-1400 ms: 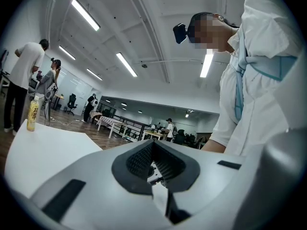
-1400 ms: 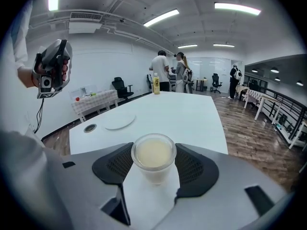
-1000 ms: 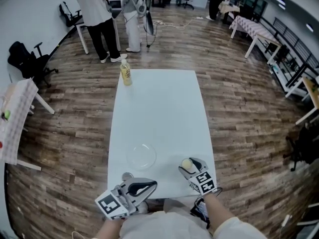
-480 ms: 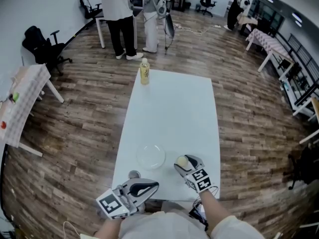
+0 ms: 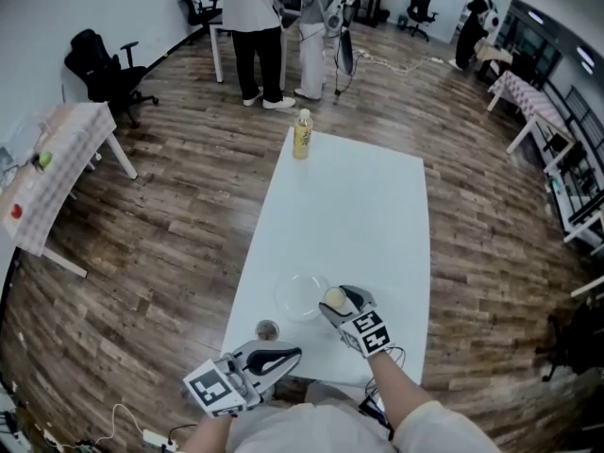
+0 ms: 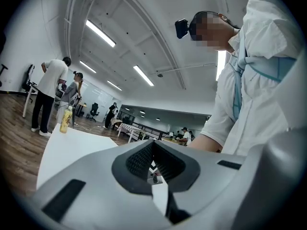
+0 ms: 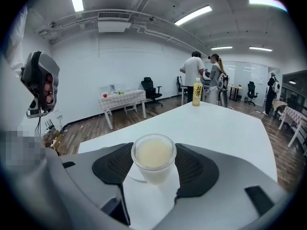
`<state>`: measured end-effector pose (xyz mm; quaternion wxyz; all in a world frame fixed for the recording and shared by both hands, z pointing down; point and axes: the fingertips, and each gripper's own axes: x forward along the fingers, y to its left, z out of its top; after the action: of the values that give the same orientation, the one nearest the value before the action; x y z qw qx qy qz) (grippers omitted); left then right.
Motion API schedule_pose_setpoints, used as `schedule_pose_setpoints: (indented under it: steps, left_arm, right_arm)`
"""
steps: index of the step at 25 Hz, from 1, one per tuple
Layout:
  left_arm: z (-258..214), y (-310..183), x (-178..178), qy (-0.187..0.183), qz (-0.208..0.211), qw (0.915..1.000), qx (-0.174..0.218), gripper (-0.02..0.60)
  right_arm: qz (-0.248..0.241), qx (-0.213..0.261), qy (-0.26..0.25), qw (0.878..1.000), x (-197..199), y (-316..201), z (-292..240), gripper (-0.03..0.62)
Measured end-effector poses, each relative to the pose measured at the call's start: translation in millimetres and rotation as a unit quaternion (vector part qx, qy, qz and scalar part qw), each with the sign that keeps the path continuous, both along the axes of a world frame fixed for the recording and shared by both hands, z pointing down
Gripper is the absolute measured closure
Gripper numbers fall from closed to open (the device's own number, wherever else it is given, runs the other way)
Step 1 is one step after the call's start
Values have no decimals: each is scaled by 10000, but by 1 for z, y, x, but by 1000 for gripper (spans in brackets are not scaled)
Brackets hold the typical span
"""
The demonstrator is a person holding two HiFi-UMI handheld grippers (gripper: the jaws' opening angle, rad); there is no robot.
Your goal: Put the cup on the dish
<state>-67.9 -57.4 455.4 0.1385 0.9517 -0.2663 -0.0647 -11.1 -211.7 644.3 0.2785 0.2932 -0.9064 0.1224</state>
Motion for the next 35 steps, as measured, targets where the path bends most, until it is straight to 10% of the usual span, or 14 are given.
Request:
schedule_pose_setpoints:
  steps: [35]
  left_arm:
    - [21,14,-45,-56,-684,9969,-383,580]
  right_arm:
    - [-548,-101,220,9982,-81,-17,38,306]
